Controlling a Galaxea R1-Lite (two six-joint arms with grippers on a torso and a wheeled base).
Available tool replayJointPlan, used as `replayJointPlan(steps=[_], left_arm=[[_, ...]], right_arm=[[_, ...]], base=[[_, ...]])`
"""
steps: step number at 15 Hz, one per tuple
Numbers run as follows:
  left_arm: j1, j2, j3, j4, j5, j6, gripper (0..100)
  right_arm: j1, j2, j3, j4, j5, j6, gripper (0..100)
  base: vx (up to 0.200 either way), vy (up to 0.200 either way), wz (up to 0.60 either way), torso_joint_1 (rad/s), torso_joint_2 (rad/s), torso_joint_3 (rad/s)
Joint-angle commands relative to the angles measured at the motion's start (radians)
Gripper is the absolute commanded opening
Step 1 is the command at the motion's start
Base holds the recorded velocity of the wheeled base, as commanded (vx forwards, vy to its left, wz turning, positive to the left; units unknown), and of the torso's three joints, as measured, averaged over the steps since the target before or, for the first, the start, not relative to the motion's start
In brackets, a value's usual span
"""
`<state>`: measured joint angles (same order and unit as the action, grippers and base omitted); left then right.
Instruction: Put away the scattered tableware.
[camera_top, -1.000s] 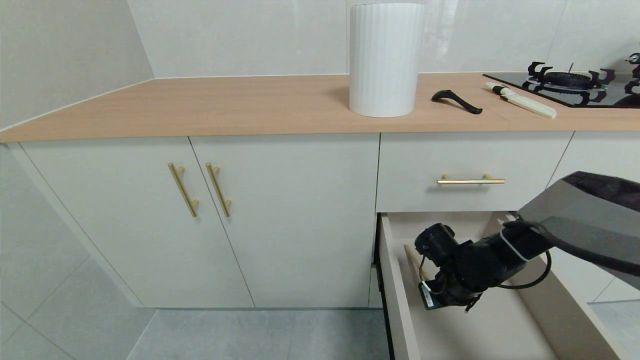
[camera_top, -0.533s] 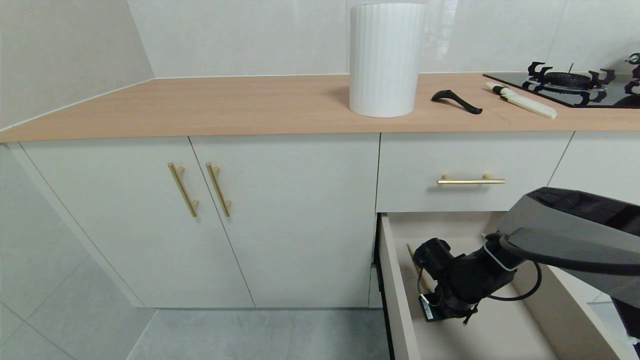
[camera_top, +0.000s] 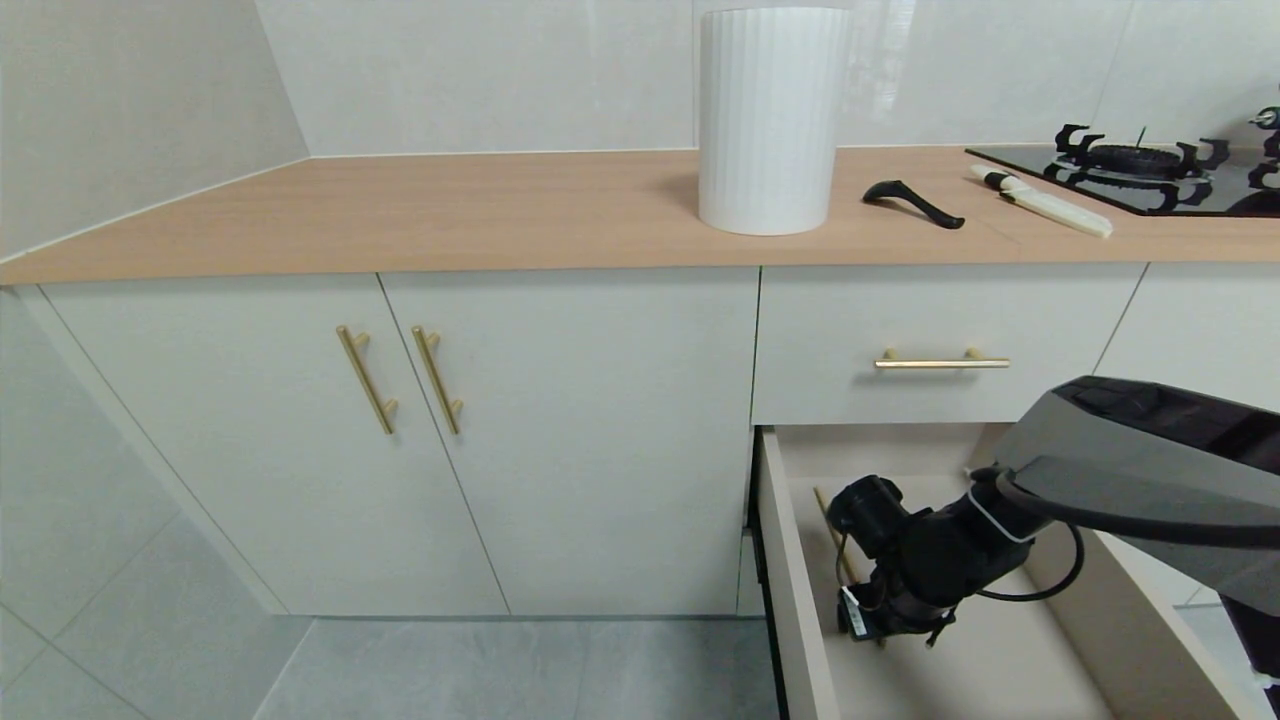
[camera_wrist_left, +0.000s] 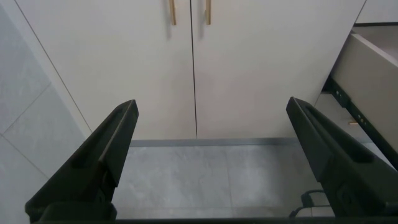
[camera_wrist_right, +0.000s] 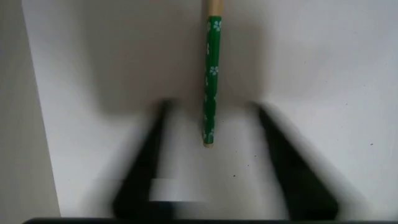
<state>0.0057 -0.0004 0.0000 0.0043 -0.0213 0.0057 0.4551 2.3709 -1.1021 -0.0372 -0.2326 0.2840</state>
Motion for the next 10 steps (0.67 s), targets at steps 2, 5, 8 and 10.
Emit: replayJointPlan(steps=[2, 5, 8, 10], left_arm=[[0.0, 0.0, 0.0, 0.0, 0.0, 0.0, 100], [0.0, 0.0, 0.0, 0.0, 0.0, 0.0, 100], [0.0, 0.0, 0.0, 0.0, 0.0, 0.0, 100], [0.0, 0.0, 0.0, 0.0, 0.0, 0.0, 100]], right_arm=[[0.0, -0.005, 0.002, 0.002, 0.004, 0.0, 100], [0.008, -0.121, 0.076, 0.002, 0.042, -0.011, 100], [0.019, -0.243, 0.111, 0.002, 0.035, -0.009, 100], [-0.016, -0.369, 0.142, 0.005, 0.05, -0.023, 100]], base=[[0.0, 0.0, 0.0, 0.0, 0.0, 0.0], [0.0, 0.0, 0.0, 0.0, 0.0, 0.0], [0.0, 0.0, 0.0, 0.0, 0.0, 0.0], [0.0, 0.0, 0.0, 0.0, 0.0, 0.0]])
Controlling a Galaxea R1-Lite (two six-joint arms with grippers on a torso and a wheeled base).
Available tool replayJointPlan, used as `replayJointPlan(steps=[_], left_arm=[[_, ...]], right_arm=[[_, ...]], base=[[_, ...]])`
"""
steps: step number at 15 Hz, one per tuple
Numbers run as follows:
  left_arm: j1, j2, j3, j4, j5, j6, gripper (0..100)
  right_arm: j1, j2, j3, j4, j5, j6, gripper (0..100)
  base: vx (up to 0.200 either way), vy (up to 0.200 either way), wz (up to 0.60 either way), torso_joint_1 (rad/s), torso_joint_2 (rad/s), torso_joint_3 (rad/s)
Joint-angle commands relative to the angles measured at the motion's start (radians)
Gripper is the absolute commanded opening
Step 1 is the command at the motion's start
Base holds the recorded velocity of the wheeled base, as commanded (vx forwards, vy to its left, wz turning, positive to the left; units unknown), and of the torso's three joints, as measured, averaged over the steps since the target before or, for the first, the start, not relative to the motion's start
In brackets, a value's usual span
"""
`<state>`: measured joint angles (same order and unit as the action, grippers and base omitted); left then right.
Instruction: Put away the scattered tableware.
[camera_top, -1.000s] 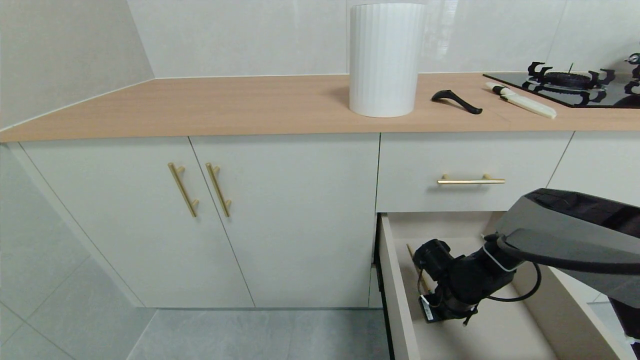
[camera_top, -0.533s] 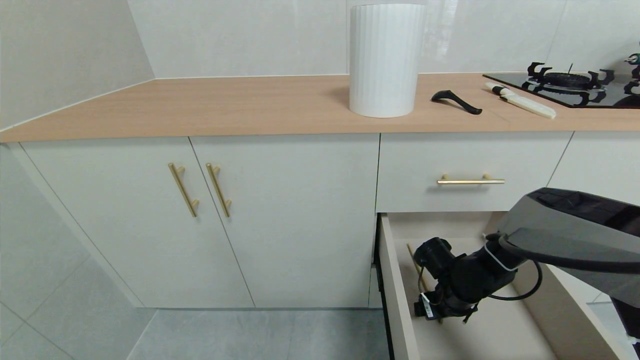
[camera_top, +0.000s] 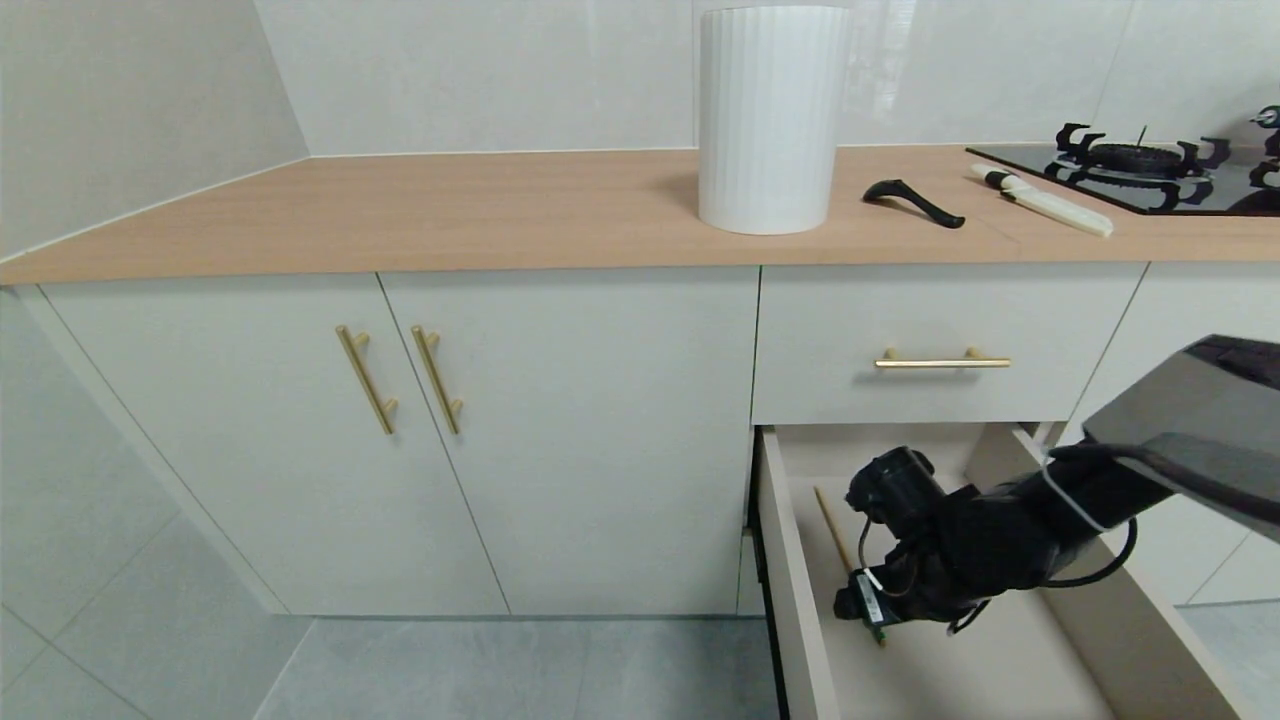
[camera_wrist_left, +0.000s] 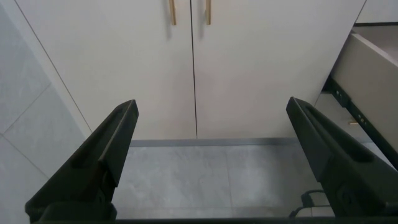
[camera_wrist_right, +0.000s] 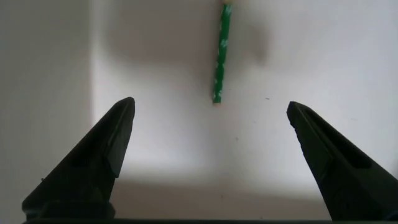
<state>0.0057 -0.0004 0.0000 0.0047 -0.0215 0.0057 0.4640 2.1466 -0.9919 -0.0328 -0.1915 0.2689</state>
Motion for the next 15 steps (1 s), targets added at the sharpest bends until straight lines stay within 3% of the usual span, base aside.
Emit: replayJointPlan(steps=[1, 5, 9, 13, 15], left_arm=[[0.0, 0.0, 0.0, 0.0, 0.0, 0.0, 100], [0.0, 0.0, 0.0, 0.0, 0.0, 0.0, 100], [0.0, 0.0, 0.0, 0.0, 0.0, 0.0, 100], [0.0, 0.0, 0.0, 0.0, 0.0, 0.0, 100], [0.0, 0.0, 0.0, 0.0, 0.0, 0.0, 100]], right_arm=[[-0.038, -0.192, 0.045, 0.001, 0.012, -0.039, 100], [-0.059, -0.407, 0.101, 0.004, 0.037, -0.103, 100], [-0.074, -0.453, 0.11, 0.004, 0.052, -0.114, 100], [-0.082, -0.447, 0.11, 0.002, 0.055, -0.116, 100], [-0.082, -0.445, 0.11, 0.002, 0.056, -0.114, 100]], base=[[0.0, 0.0, 0.0, 0.0, 0.0, 0.0], [0.0, 0.0, 0.0, 0.007, -0.02, -0.004], [0.0, 0.0, 0.0, 0.113, -0.25, -0.232], [0.0, 0.0, 0.0, 0.084, -0.52, -0.27], [0.0, 0.0, 0.0, 0.278, -0.48, -0.273]])
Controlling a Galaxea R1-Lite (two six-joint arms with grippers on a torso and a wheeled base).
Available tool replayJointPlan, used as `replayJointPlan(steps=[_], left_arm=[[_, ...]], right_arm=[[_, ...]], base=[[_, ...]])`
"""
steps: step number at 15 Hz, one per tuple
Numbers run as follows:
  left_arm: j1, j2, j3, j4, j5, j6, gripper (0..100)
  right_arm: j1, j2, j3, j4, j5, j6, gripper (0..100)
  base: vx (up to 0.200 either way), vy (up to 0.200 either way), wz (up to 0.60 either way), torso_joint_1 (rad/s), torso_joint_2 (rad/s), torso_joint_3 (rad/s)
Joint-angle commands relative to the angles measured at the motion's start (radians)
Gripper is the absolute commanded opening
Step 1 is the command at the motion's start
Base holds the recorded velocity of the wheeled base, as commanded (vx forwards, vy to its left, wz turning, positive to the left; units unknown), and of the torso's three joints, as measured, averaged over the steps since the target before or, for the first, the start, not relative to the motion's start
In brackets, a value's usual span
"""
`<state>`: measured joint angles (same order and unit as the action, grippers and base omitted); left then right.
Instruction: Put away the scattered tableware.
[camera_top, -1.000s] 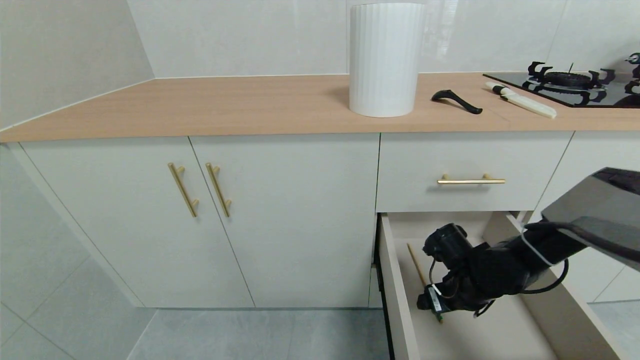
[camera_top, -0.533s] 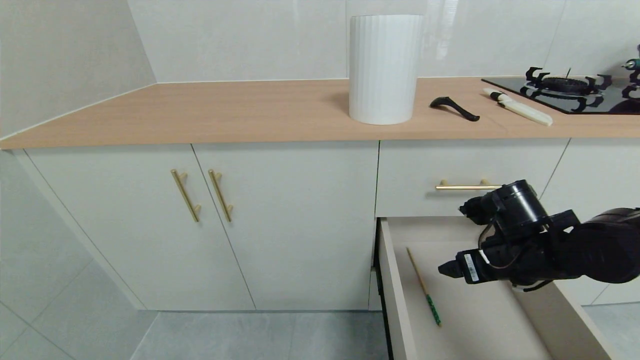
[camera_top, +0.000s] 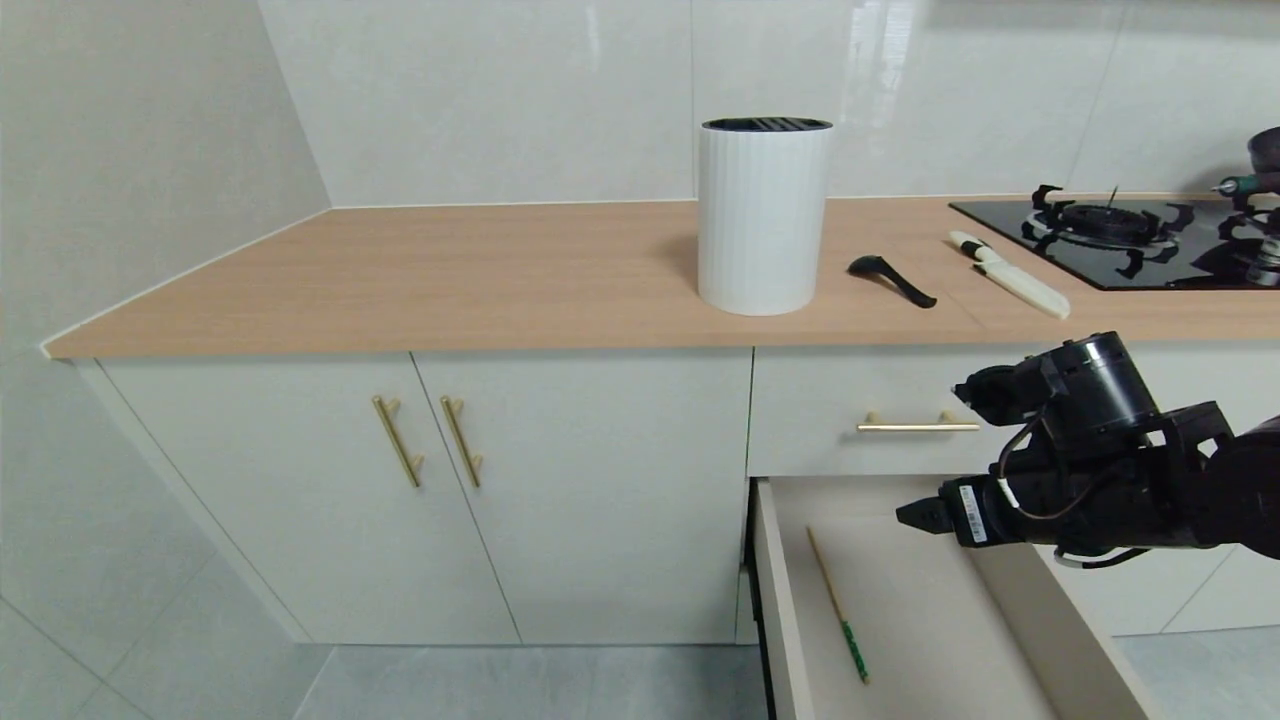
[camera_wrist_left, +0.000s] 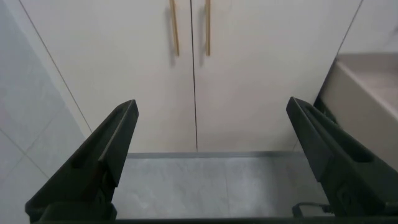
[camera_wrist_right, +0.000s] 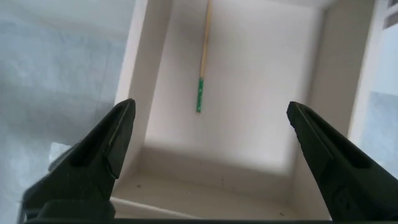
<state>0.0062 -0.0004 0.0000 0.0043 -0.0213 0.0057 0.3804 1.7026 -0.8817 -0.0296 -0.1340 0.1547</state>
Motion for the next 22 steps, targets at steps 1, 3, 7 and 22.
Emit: replayJointPlan(steps=[1, 3, 7, 22], left_arm=[[0.0, 0.0, 0.0, 0.0, 0.0, 0.0, 100], [0.0, 0.0, 0.0, 0.0, 0.0, 0.0, 100], [0.0, 0.0, 0.0, 0.0, 0.0, 0.0, 100], [0.0, 0.0, 0.0, 0.0, 0.0, 0.0, 100]], right_arm=[[0.0, 0.003, 0.0, -0.001, 0.001, 0.0, 100], [-0.009, 0.011, -0.002, -0.003, -0.001, -0.003, 100], [-0.014, 0.017, 0.0, -0.004, -0.001, -0.012, 100], [-0.262, 0.244, -0.24, -0.202, 0.134, -0.257, 100]], base=[[0.0, 0.0, 0.0, 0.271, -0.47, -0.281], [0.0, 0.0, 0.0, 0.232, -0.49, -0.273], [0.0, 0.0, 0.0, 0.223, -0.49, -0.271], [0.0, 0.0, 0.0, 0.175, -0.37, -0.197]])
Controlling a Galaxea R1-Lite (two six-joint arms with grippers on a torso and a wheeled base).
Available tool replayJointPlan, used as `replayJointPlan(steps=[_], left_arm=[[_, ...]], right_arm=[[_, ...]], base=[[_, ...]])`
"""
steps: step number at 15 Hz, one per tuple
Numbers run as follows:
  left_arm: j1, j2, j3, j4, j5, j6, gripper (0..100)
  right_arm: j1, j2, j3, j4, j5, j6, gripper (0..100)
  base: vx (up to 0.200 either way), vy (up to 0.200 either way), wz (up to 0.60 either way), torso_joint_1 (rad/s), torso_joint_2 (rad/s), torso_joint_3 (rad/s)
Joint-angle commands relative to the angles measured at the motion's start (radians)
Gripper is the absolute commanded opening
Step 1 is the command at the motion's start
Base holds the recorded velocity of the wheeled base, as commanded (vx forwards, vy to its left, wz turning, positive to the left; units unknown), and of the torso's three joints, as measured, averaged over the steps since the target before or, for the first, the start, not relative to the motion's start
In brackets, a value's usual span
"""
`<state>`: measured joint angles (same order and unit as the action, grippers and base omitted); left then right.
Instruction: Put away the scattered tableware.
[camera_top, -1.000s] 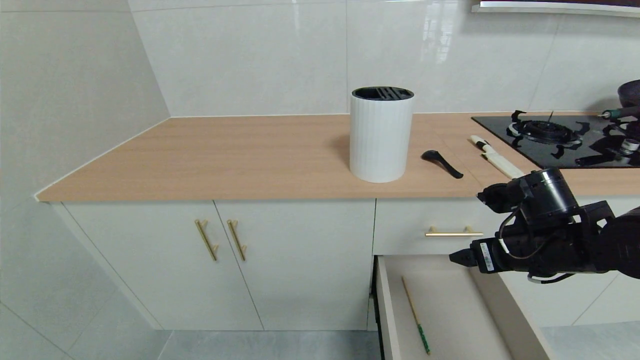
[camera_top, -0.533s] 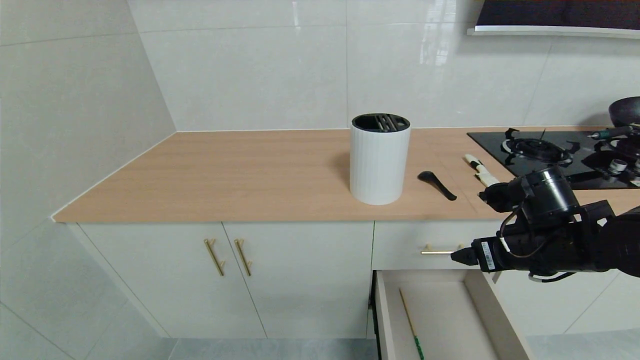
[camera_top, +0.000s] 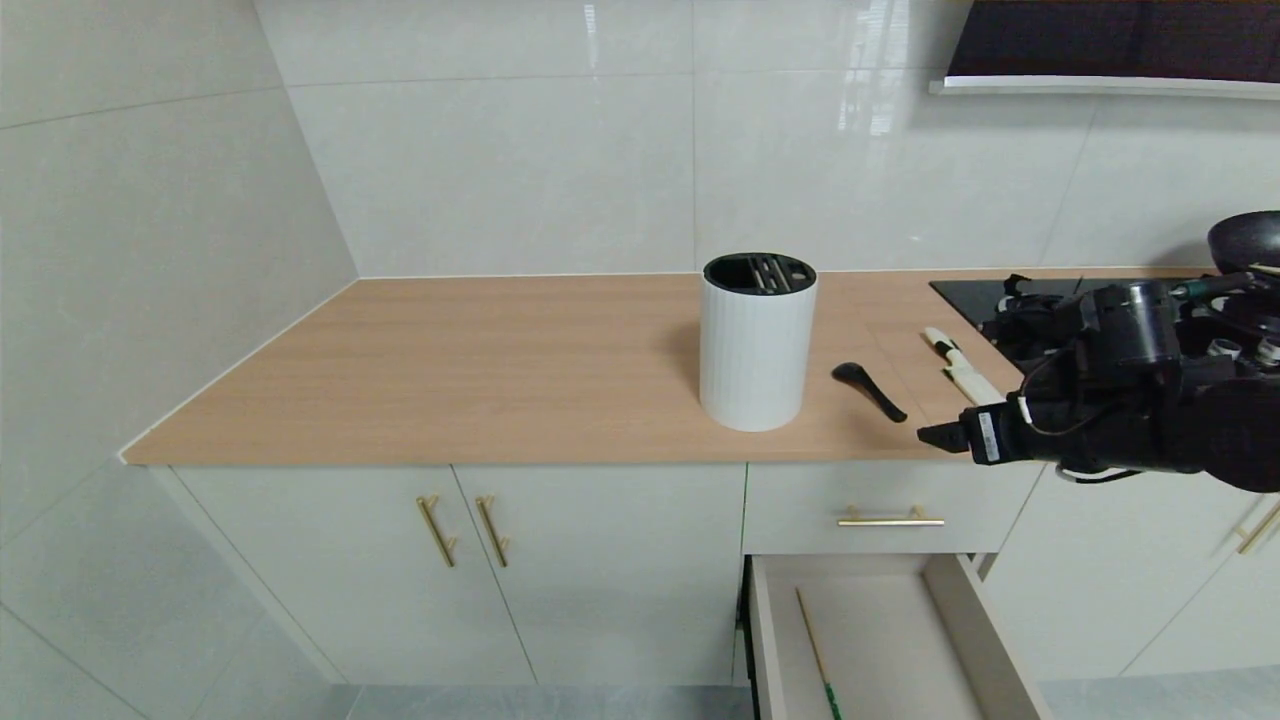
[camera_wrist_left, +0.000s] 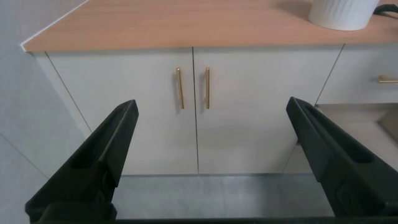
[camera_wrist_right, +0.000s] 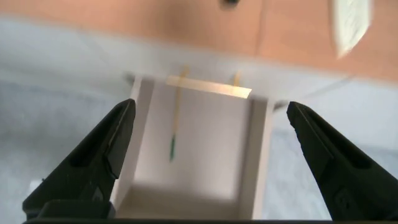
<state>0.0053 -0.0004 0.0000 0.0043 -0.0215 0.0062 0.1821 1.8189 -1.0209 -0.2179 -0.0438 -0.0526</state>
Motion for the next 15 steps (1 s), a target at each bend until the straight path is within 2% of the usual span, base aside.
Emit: replayJointPlan(steps=[1, 6, 9, 15], left_arm=[[0.001, 0.0, 0.0, 0.0, 0.0, 0.0, 100], [0.001, 0.0, 0.0, 0.0, 0.0, 0.0, 100], [0.001, 0.0, 0.0, 0.0, 0.0, 0.0, 100], [0.001, 0.0, 0.0, 0.0, 0.0, 0.0, 100]], right_arm=[[-0.079, 0.175, -0.148, -0.015, 0.053, -0.11, 100], [-0.085, 0.324, -0.352, -0.015, 0.213, -0.153, 100], [-0.087, 0.428, -0.476, -0.014, 0.265, -0.159, 100], [-0.096, 0.554, -0.614, -0.014, 0.289, -0.155, 100]], base=[[0.0, 0.0, 0.0, 0.0, 0.0, 0.0], [0.0, 0.0, 0.0, 0.0, 0.0, 0.0], [0.0, 0.0, 0.0, 0.0, 0.0, 0.0], [0.0, 0.0, 0.0, 0.0, 0.0, 0.0]])
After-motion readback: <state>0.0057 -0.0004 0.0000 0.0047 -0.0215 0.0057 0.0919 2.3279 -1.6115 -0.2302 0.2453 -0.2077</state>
